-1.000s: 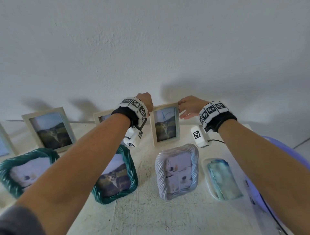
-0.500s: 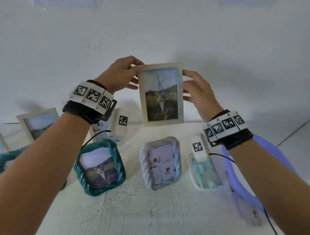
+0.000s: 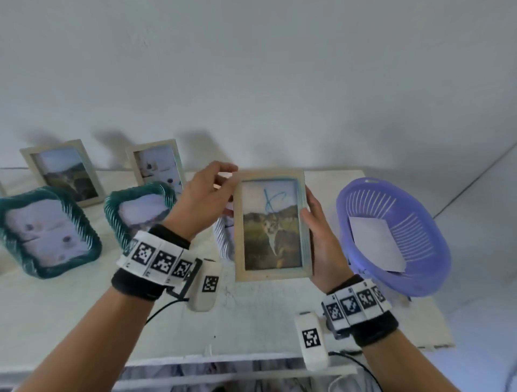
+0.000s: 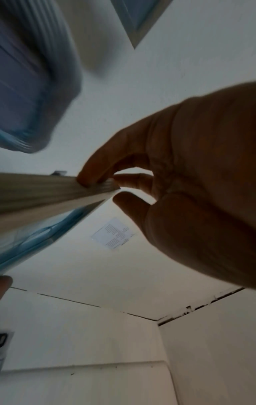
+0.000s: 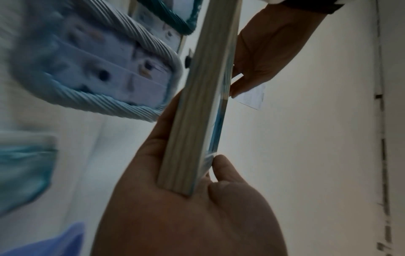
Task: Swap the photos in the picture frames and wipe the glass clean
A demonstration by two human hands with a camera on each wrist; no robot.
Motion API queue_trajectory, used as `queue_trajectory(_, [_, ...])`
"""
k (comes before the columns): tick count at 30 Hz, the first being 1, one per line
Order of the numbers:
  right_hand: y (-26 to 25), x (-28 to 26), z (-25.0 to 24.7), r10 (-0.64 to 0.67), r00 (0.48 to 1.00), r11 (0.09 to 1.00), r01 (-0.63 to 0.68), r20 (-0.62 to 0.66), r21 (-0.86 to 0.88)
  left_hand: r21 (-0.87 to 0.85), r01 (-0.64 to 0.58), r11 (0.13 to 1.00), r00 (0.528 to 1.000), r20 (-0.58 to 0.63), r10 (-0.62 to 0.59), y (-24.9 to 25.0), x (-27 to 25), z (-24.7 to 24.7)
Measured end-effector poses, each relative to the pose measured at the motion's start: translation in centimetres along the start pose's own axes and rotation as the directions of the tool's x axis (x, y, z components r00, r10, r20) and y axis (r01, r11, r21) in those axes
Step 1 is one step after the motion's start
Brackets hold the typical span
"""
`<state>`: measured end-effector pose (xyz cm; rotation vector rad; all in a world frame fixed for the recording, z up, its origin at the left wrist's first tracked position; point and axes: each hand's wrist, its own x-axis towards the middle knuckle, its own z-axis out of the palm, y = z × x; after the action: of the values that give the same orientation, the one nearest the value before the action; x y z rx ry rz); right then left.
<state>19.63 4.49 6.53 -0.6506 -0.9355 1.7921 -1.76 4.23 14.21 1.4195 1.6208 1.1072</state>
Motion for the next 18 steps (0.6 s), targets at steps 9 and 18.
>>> queue_trajectory(9, [4.2, -4.8, -1.9, 0.253, 0.942, 0.962, -0.268, -0.222, -0.04, 0.153, 0.05, 0.987, 0.994, 0.093, -0.065, -5.5, -9.1, 7.7])
queue_trajectory(18, [4.8, -4.8, -0.3, 0.32, 0.933, 0.944, -0.3, -0.165, 0.139, 0.034, 0.096, 0.995, 0.995, 0.013, -0.097, -6.6, -10.5, 9.5])
